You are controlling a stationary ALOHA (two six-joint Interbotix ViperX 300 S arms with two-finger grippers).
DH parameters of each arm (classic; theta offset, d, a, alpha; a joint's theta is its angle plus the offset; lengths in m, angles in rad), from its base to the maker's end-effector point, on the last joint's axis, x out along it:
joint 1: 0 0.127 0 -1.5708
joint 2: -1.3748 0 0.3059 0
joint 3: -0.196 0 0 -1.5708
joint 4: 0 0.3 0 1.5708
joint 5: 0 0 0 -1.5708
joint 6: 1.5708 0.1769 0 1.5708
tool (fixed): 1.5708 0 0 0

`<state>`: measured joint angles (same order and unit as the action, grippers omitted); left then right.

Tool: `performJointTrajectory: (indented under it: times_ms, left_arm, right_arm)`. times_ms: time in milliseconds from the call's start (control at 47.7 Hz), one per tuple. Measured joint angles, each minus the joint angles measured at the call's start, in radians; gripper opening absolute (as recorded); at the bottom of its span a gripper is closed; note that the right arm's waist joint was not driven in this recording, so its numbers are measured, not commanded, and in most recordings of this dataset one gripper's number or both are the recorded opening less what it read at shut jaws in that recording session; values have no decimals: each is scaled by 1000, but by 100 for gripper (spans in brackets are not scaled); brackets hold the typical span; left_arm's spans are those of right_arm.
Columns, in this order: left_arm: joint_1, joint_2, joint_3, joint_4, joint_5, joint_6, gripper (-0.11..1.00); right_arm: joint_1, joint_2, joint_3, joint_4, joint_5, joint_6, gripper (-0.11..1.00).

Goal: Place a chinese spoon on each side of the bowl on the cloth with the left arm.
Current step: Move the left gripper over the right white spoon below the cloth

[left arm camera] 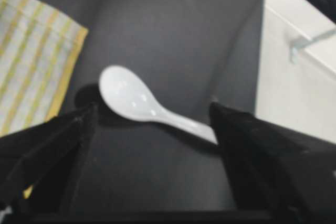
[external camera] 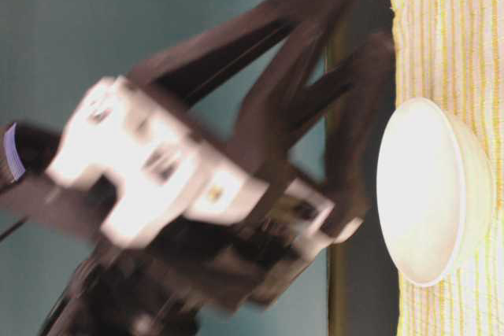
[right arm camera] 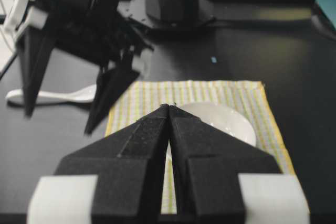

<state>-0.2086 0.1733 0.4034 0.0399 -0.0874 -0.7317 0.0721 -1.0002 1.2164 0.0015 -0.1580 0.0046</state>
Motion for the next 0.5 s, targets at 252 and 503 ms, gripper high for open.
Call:
performJointTrajectory:
  times_ms: [252,503]
  left_arm:
    - [3,166,-103,0,-14,29,83]
    - [17,291,-192,0,-35,95,83]
  right_arm:
    - [0,-2,3,0,0,0,-1]
    - [0,-2,2,0,-2,0,-1]
